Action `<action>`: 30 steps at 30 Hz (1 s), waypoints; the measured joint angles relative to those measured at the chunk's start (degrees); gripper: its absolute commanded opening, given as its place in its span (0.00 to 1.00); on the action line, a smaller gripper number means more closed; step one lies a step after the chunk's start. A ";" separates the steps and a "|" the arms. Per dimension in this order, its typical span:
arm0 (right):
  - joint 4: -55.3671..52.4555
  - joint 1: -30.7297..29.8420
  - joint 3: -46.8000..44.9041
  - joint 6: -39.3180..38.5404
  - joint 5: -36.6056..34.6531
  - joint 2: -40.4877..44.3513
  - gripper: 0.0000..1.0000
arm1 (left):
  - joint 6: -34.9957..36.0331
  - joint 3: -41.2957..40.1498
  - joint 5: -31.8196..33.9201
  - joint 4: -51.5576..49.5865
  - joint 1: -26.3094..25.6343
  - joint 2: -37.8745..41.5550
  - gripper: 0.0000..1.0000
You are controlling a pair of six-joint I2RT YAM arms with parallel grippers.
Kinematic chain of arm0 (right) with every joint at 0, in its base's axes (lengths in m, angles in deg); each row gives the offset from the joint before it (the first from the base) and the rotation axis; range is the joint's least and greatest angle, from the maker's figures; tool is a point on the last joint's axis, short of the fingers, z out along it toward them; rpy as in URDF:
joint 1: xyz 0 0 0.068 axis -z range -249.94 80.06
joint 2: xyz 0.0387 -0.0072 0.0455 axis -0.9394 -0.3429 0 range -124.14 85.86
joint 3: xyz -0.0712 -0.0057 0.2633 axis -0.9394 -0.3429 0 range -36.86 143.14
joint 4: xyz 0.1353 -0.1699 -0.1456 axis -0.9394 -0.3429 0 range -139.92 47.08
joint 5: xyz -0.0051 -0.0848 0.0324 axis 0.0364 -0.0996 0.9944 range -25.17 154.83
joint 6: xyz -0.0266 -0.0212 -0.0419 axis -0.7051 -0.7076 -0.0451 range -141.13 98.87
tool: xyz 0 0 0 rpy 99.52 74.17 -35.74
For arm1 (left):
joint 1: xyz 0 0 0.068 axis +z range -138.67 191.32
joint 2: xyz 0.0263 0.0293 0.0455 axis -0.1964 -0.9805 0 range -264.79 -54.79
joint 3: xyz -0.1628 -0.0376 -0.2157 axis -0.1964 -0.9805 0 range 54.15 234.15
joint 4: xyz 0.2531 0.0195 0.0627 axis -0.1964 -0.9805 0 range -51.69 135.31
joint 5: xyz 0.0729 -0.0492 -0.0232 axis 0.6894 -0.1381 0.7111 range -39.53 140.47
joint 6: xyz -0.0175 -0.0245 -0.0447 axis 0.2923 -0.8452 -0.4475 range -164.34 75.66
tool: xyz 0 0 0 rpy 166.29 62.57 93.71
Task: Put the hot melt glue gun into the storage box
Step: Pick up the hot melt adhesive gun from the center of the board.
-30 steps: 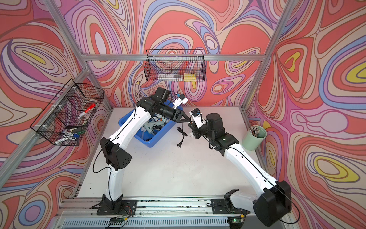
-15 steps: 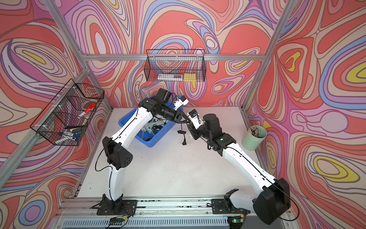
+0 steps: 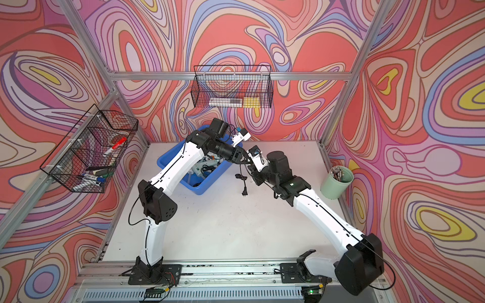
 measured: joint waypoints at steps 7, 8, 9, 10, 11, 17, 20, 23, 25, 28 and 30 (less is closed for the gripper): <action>-0.24 -0.15 0.00 0.00 -0.52 -0.02 0.00 | -0.17 0.00 0.37 0.00 -0.02 -0.09 0.00; -0.24 -0.20 0.00 0.02 -0.66 -0.02 0.05 | -0.28 0.00 0.52 0.00 -0.04 -0.09 0.00; -0.26 -0.22 0.00 0.02 -0.83 -0.02 0.16 | -0.39 0.00 0.66 0.02 -0.07 -0.09 0.00; -0.26 -0.26 0.00 0.02 -0.98 -0.02 0.21 | -0.61 0.00 0.85 0.07 -0.11 -0.07 0.00; -0.28 -0.28 0.00 0.04 -1.16 -0.02 0.29 | -0.94 0.00 1.07 0.15 -0.15 -0.04 0.00; 0.92 -0.33 0.00 0.35 -2.93 0.52 0.74 | -4.94 -3.67 3.23 4.09 -0.04 2.58 0.00; 1.84 -0.33 -0.44 0.28 -3.54 1.75 0.85 | -7.04 -5.27 4.31 6.60 0.94 4.50 0.00; 2.67 -0.33 -1.36 0.28 -4.13 3.98 0.89 | -8.90 -5.86 5.16 8.72 2.49 6.43 0.00; 3.10 -0.33 -1.77 0.72 -4.74 5.55 0.98 | -10.01 -6.14 5.42 10.34 3.67 7.72 0.00; 3.93 -0.33 -2.51 1.31 -6.03 8.22 0.98 | -11.52 -6.80 5.95 12.24 5.62 9.77 0.00; 4.68 -0.33 -3.41 2.08 -7.45 10.27 0.98 | -12.63 -7.28 6.29 13.51 7.13 11.19 0.00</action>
